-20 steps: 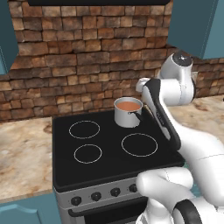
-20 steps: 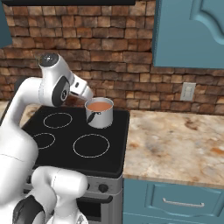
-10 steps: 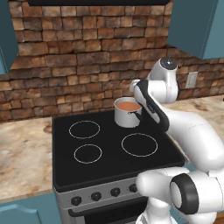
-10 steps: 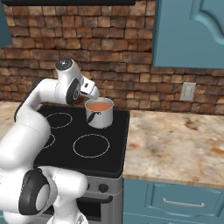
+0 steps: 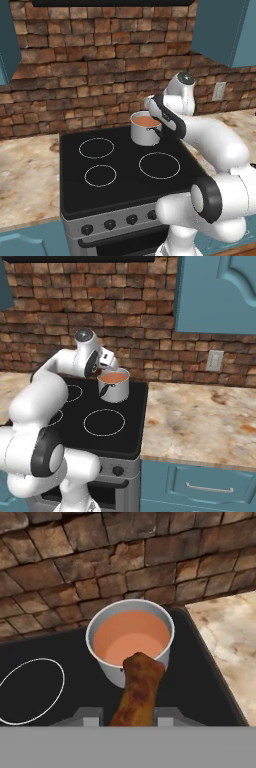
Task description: Retrieve the chicken drumstick from the fridge and place it on the saucepan with marinade on the stove.
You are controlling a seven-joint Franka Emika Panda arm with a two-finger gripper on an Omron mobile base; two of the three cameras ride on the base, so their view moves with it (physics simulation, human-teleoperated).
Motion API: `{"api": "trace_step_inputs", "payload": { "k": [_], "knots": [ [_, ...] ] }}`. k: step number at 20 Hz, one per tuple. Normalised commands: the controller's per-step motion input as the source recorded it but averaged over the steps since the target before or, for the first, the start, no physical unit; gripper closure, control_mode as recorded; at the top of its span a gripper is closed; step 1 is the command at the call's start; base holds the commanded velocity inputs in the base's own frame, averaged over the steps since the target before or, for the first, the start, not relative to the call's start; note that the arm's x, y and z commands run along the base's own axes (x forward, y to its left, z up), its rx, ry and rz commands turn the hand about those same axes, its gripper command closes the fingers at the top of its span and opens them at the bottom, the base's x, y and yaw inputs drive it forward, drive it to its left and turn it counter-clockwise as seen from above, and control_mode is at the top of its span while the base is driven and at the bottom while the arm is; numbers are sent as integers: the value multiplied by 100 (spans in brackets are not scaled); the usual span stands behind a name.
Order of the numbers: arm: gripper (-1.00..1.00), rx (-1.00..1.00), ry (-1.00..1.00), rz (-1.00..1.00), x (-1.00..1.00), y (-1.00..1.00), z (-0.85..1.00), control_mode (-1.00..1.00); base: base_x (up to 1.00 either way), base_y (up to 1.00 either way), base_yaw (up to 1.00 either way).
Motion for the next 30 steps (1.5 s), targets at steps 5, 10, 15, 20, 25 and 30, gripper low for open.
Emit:
{"api": "trace_step_inputs", "payload": {
  "k": [5,10,15,20,25,30],
  "knots": [
    [100,0,3,1,53,0,-12,-100,0,0,0],
    [100,0,9,0,64,0,-19,-100,0,0,0],
    [100,-3,10,0,53,0,-29,-100,0,0,0],
    [100,-4,9,1,47,0,-31,-100,0,0,0],
    [100,-3,6,2,30,0,-25,-100,0,0,0],
    [100,-4,6,3,15,0,-30,-100,0,0,0]
  ]
}}
